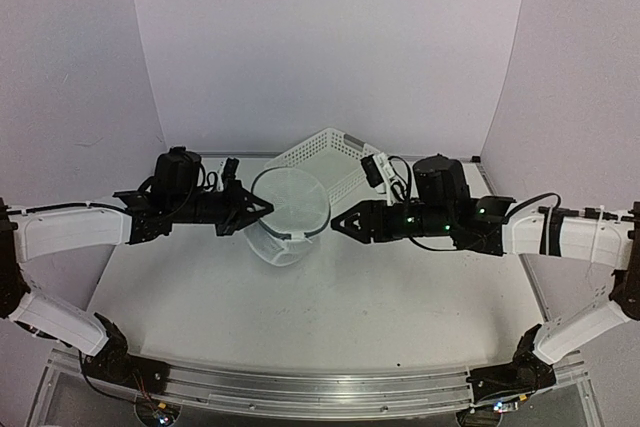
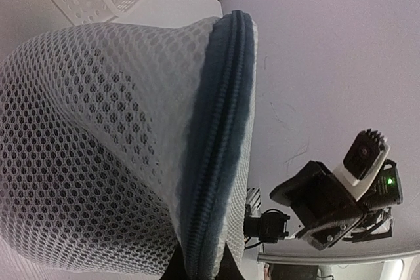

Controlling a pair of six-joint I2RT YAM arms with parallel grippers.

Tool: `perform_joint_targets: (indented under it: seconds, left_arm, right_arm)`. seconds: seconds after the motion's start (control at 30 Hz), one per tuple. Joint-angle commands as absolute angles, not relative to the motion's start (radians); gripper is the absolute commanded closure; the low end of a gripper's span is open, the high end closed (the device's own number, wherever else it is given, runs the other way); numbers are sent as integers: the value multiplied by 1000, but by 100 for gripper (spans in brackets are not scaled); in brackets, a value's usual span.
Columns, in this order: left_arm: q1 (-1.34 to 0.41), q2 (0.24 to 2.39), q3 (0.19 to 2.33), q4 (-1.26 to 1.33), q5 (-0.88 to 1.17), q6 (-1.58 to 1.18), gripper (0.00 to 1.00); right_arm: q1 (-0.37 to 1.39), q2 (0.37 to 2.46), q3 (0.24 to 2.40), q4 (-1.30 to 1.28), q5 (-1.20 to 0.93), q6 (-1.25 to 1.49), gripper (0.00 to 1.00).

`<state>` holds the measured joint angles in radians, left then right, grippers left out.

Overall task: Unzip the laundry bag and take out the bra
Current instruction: Pick up the zipper from the laundry bag.

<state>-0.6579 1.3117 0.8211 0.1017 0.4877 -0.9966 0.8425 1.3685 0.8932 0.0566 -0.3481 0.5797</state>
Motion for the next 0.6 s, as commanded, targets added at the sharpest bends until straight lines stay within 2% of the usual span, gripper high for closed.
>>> perform_joint_targets:
  seconds: [0.0,0.57]
  left_arm:
    - [-656,1304,829,181,426,-1075,100]
    - [-653,1301,792,218,422,-1161,100]
  right_arm:
    - [925,1358,910,72,-285,520,46]
    - [987,1551,1019,97,-170,417,46]
